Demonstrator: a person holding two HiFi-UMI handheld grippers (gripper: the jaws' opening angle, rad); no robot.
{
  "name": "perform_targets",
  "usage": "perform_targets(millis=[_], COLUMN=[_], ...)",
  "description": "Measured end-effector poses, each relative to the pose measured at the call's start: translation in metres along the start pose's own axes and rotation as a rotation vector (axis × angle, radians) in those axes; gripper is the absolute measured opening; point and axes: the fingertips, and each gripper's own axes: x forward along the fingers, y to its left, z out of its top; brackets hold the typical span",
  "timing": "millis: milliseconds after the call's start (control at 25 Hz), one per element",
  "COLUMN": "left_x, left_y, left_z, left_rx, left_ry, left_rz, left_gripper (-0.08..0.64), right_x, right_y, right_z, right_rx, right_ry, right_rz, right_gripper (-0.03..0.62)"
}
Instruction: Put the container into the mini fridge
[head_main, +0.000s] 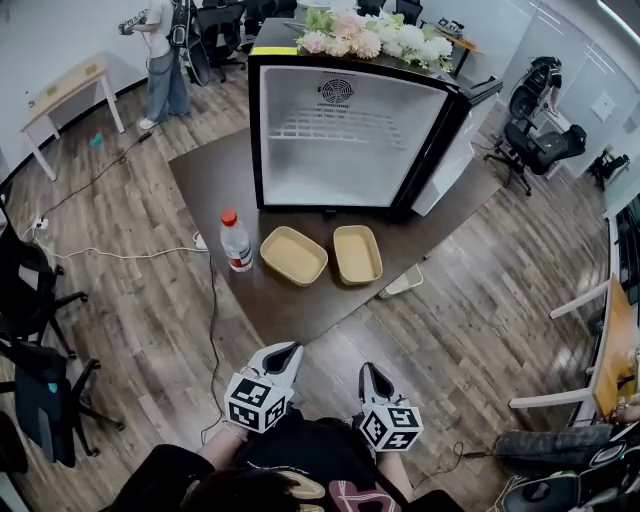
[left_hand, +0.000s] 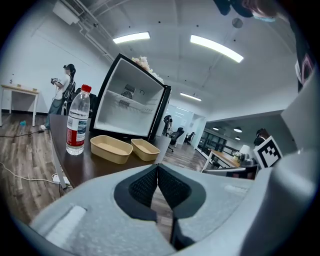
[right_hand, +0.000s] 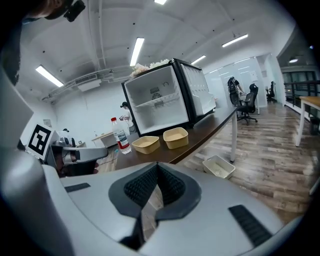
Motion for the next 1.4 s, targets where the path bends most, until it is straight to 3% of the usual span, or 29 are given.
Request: perform_targets(millis=[440, 760, 960, 1120, 1400], left_x=[0.028, 0.045, 0.063, 0.078, 0.104], left_y=[0.031, 0.038, 0.052, 0.07, 0.083], left_z=[0.01, 0.013, 0.022, 0.029, 0.043], left_rx=[0.018, -0.01, -0.018, -0.096, -0.096], left_ry=[0.072, 0.066, 0.045, 0.026, 0.008], left_rz=[-0.048, -0.026, 0.031, 0.086, 0.169], left_gripper=[0.009, 0.009, 0.009, 0.009, 0.009], right_x=[0.034, 0.055, 0.086, 0.113, 0.155], right_y=[0.005, 0.004, -0.015, -0.026, -0.038], right_z=[0.011, 0.043, 0.056, 0.073, 0.083], right_rx=[-0.028, -0.106, -0.14, -0.187, -0.276], right_ry=[0.011, 0.011, 0.049, 0.062, 0.172], right_rz=[-0.035, 0.027, 0.072, 0.109, 0.258], right_gripper=[0.008, 0.019, 0.046, 0.065, 0.138])
